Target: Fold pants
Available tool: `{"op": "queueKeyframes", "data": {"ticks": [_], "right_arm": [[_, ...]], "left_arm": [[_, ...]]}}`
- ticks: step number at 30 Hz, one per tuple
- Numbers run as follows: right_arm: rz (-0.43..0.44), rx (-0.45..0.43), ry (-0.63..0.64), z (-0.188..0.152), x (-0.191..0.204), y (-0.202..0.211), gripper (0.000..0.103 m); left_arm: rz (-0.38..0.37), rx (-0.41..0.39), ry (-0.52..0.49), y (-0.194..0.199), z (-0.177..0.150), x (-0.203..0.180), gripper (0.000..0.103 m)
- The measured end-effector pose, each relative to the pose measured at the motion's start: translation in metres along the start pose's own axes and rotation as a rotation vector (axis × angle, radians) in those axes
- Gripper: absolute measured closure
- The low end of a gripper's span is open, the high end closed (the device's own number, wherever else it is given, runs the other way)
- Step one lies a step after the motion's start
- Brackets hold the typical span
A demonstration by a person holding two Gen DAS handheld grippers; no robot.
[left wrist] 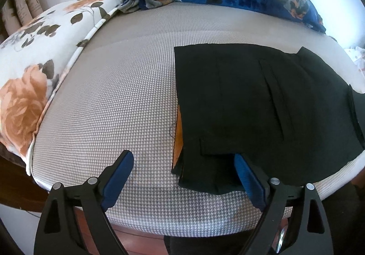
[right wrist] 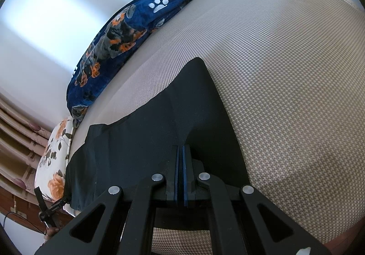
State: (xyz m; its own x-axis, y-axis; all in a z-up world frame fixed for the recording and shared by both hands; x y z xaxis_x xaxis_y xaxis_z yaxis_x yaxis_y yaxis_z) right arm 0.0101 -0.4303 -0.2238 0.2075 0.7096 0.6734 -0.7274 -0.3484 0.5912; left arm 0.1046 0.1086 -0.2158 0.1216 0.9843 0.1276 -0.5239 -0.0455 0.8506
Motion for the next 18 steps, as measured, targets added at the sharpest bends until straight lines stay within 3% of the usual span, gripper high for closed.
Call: {"op": "queueKeyframes", "data": {"ticks": [7,9,11,13,18], "right_arm": [[0.002,-0.004,-0.002,-0.001,0.001,0.001,0.101],[0.002,-0.003,-0.003,-0.001,0.0,0.001,0.101],[0.003,-0.006,-0.005,-0.002,0.001,0.001,0.101],[0.006,-0.008,-0.008,-0.002,0.001,0.002,0.101],[0.015,-0.013,-0.013,-0.002,0.0,0.002,0.101]], "left_arm": [[-0.004,0.004,-0.003,-0.001,-0.001,0.0,0.011],[-0.035,0.029,-0.008,-0.003,-0.001,0.0,0.011],[-0.137,0.089,0.014,-0.007,-0.004,-0.001,0.011],[-0.296,0.146,0.09,-0.012,-0.009,-0.001,0.012],[-0.485,0.151,0.168,-0.009,-0.004,0.008,0.012]]}}
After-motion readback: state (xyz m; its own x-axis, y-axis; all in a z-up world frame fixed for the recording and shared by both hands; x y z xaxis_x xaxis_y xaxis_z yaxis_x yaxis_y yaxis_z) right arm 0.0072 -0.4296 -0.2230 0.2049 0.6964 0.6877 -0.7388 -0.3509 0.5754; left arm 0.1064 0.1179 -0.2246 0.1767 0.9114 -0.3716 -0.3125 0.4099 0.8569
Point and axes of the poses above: each gripper's, at about its wrist camera, not at the fingertips, and y roughly against the way its jaws point, x to its left, z to its top, the point moved 9 cm from there along -y, roughly the way its jaws point, and after that the axes turned 5 degrees about z, right-handed, at the moved point
